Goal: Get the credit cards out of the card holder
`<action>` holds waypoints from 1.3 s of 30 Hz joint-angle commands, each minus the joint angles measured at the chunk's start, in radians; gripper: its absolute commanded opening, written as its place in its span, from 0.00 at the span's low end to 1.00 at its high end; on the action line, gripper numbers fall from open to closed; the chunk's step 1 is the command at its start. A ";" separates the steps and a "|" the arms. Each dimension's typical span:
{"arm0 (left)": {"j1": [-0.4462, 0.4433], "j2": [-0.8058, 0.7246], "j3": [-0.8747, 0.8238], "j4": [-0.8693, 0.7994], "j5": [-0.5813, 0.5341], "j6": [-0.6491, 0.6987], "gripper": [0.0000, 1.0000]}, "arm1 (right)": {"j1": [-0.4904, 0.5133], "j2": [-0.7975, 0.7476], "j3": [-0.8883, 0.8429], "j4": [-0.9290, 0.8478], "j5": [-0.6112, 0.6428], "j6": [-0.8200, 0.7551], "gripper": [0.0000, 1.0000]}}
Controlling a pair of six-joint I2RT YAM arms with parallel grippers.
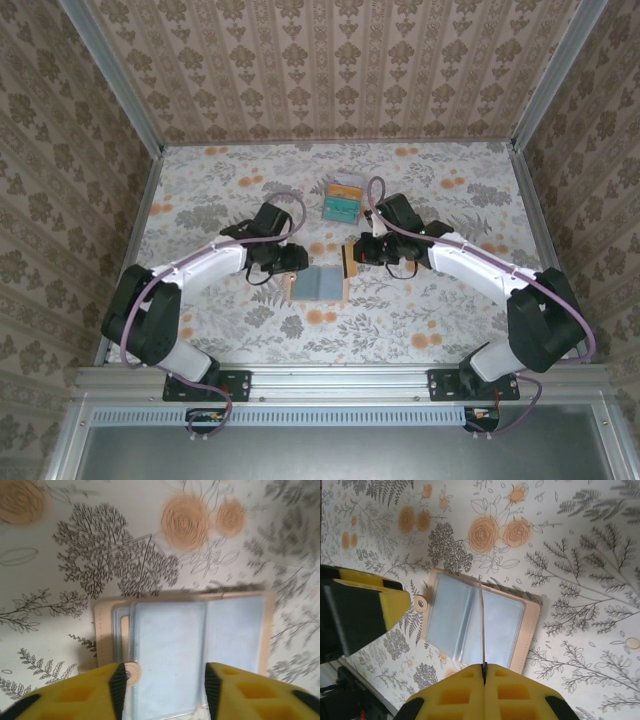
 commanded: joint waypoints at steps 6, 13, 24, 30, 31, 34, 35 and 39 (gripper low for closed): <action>0.007 -0.110 0.082 -0.070 -0.097 -0.016 1.00 | -0.002 -0.042 0.118 -0.148 0.110 -0.158 0.00; 0.008 -0.182 0.080 -0.102 -0.180 -0.069 1.00 | -0.002 -0.039 0.147 -0.188 0.151 -0.237 0.00; 0.001 -0.243 0.098 -0.149 -0.240 -0.054 1.00 | -0.002 0.028 0.313 -0.292 0.244 -0.411 0.00; -0.013 -0.284 0.073 -0.120 -0.250 -0.032 1.00 | -0.003 0.056 0.395 -0.323 0.327 -0.544 0.00; -0.018 -0.295 0.065 -0.116 -0.254 -0.030 1.00 | -0.004 0.053 0.396 -0.308 0.328 -0.572 0.00; -0.029 -0.329 0.039 -0.098 -0.254 -0.028 1.00 | -0.004 0.045 0.394 -0.250 0.331 -0.646 0.00; -0.031 -0.338 0.031 -0.096 -0.255 -0.030 1.00 | -0.004 0.045 0.396 -0.236 0.331 -0.670 0.00; -0.032 -0.369 0.001 -0.096 -0.256 -0.029 1.00 | -0.001 0.072 0.438 -0.216 0.331 -0.796 0.00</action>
